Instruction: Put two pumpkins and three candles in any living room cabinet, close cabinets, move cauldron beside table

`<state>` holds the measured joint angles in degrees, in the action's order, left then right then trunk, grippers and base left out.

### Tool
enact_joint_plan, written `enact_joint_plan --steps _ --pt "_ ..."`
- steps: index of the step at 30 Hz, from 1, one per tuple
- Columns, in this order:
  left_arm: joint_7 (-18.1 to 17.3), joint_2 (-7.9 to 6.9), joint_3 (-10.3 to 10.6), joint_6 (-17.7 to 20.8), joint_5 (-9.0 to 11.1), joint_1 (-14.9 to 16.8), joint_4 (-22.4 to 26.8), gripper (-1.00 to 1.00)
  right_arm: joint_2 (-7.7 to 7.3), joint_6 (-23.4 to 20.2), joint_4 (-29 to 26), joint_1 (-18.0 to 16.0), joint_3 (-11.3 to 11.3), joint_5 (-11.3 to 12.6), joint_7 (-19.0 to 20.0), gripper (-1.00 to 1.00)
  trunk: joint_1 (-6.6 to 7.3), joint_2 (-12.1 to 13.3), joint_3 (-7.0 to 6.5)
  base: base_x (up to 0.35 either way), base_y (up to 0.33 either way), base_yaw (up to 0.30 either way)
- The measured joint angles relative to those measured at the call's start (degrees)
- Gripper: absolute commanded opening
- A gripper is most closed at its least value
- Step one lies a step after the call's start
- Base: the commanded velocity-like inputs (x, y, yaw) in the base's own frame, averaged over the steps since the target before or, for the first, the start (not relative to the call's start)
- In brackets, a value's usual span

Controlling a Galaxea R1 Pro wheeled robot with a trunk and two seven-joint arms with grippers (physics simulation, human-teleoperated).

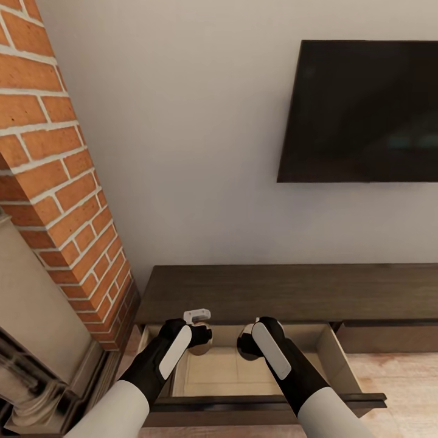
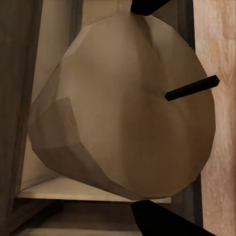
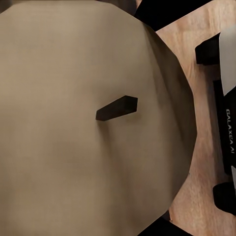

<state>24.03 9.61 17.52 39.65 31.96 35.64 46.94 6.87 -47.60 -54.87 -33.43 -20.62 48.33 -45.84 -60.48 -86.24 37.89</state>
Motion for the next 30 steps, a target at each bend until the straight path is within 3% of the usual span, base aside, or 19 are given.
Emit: enact_joint_plan --steps 5,14,20,27,30 --pt "0.21 -0.01 0.0 0.0 0.02 0.0 0.38 -1.0 -0.05 2.98 0.07 0.0 -0.01 0.1 0.06 -1.0 -1.1 -2.01 0.9 0.0 0.0 0.0" --pt "0.2 0.08 -0.05 0.42 0.14 0.0 1.1 -1.0 -0.09 3.73 0.09 0.0 0.06 0.1 0.11 -1.0 -3.08 -5.62 2.51 0.0 0.0 0.0" --pt "0.19 0.07 0.0 0.91 2.2 0.0 1.88 -1.0 -0.09 3.75 0.09 0.0 0.0 0.04 0.11 -1.0 -4.39 -8.02 3.59 0.0 0.0 0.0" --pt "0.16 0.07 0.02 1.19 2.82 0.0 1.93 -1.0 -0.09 3.7 0.01 0.0 -0.01 0.02 0.11 -1.0 -5.93 -10.83 4.85 0.0 0.0 0.0" --pt "-0.11 0.07 0.05 3.55 3.42 -0.01 1.93 -1.0 -0.09 3.69 0.04 0.0 -0.01 0.01 0.11 -1.0 -6.59 -12.03 5.39 0.0 0.0 0.0"
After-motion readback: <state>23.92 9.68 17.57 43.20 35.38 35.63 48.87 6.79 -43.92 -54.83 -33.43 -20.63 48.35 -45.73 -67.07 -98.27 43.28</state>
